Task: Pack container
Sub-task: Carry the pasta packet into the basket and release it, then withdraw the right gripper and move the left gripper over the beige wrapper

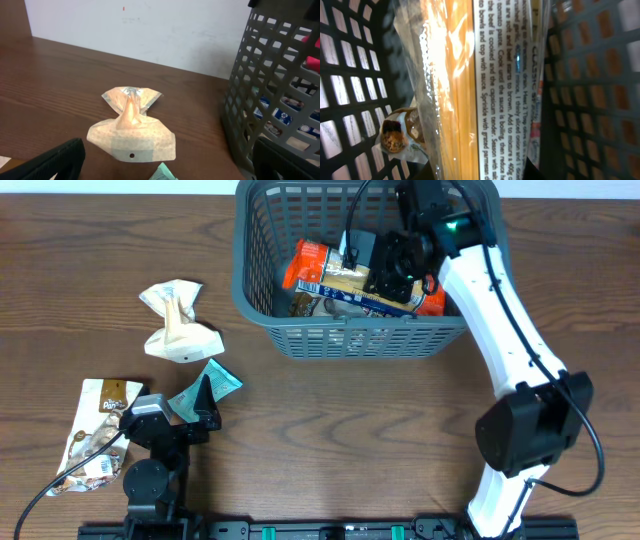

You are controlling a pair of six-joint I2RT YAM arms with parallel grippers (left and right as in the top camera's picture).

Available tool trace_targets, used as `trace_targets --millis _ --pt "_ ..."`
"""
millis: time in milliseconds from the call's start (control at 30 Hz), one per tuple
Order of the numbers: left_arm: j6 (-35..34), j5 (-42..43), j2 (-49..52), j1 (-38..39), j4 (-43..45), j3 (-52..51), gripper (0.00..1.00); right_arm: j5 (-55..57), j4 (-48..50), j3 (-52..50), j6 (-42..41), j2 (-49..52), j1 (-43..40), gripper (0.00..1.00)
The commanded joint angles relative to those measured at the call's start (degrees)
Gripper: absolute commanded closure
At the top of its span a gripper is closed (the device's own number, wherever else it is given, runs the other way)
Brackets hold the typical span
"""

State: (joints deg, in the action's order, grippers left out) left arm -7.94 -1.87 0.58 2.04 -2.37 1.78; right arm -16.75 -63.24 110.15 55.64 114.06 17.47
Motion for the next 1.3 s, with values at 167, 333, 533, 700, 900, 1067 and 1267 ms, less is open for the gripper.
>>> trace_targets --millis 167,333,533,700,900,1067,1267 --pt "-0.5 0.0 -0.3 0.2 -1.6 -1.5 0.01 -2.8 -0.4 2.4 -1.8 0.8 0.0 0.49" --pt "-0.5 -0.1 -0.3 0.2 -1.6 -1.6 0.01 -4.0 -0.5 2.4 -7.6 -0.3 0.0 0.38" --pt "-0.6 0.0 -0.3 0.2 -1.5 -1.6 0.01 -13.1 4.4 2.4 -12.4 -4.5 -0.1 0.28" --pt "-0.6 -0.2 -0.3 0.2 -1.4 -1.6 0.01 -13.3 19.2 2.7 -26.5 -11.7 -0.9 0.36" --pt "-0.6 0.0 -0.3 0.2 -1.5 -1.5 0.01 -1.1 28.3 3.2 -37.6 -24.0 -4.9 0.34" --pt "-4.6 1.7 0.0 0.2 -5.6 1.4 0.01 11.6 17.2 3.2 -45.3 -29.9 -14.2 0.34" --pt "-3.8 2.1 8.6 0.2 -21.9 17.4 0.01 14.9 1.7 2.9 -51.0 -30.3 -27.9 0.34"
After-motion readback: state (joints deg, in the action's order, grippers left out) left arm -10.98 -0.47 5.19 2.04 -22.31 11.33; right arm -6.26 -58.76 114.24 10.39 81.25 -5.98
